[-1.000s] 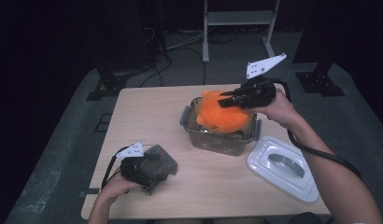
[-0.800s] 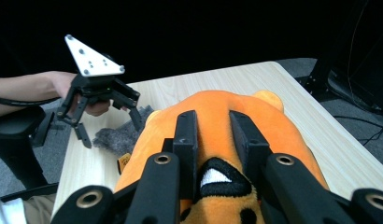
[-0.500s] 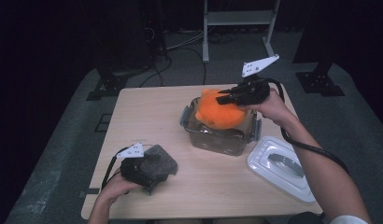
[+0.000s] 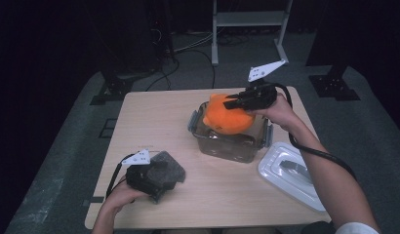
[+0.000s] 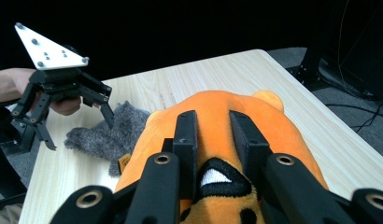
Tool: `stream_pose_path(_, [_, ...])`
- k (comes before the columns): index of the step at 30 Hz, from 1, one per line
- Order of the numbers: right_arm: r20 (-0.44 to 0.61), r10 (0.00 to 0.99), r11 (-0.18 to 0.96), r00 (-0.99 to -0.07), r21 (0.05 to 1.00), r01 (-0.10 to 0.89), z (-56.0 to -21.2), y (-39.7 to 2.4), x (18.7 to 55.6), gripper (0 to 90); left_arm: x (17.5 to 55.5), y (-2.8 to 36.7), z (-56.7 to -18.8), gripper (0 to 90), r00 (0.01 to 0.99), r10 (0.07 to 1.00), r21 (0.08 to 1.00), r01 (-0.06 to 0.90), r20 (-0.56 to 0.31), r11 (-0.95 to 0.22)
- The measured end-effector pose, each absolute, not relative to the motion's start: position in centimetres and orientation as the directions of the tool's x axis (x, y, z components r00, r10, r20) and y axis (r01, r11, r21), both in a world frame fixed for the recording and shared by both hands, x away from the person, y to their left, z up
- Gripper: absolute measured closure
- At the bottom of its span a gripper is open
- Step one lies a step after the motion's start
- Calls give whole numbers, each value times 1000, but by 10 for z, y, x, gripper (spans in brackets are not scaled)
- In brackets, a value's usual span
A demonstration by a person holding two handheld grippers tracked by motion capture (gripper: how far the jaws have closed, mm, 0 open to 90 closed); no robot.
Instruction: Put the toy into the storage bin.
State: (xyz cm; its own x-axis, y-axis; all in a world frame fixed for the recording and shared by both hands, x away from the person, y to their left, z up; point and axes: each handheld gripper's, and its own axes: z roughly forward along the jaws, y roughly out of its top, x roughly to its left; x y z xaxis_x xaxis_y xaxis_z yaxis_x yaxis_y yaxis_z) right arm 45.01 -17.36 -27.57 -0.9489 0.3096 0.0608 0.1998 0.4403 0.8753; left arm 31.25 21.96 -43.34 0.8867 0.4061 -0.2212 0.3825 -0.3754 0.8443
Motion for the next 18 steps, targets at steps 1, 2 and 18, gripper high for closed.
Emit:
stream_pose_path(1, [63,312,440,-948,875,203,-277,-173,451,731,312,220,-433,90,887,406,844,382,-220,-377])
stream_pose_path(2, [62,312,439,-948,875,202,-278,-173,452,731,313,220,-433,90,888,405,844,381,-219,-379])
stream_pose_path(18, [83,317,442,-945,868,225,-294,-170,458,730,312,219,-434,90,889,402,842,381,-220,-381])
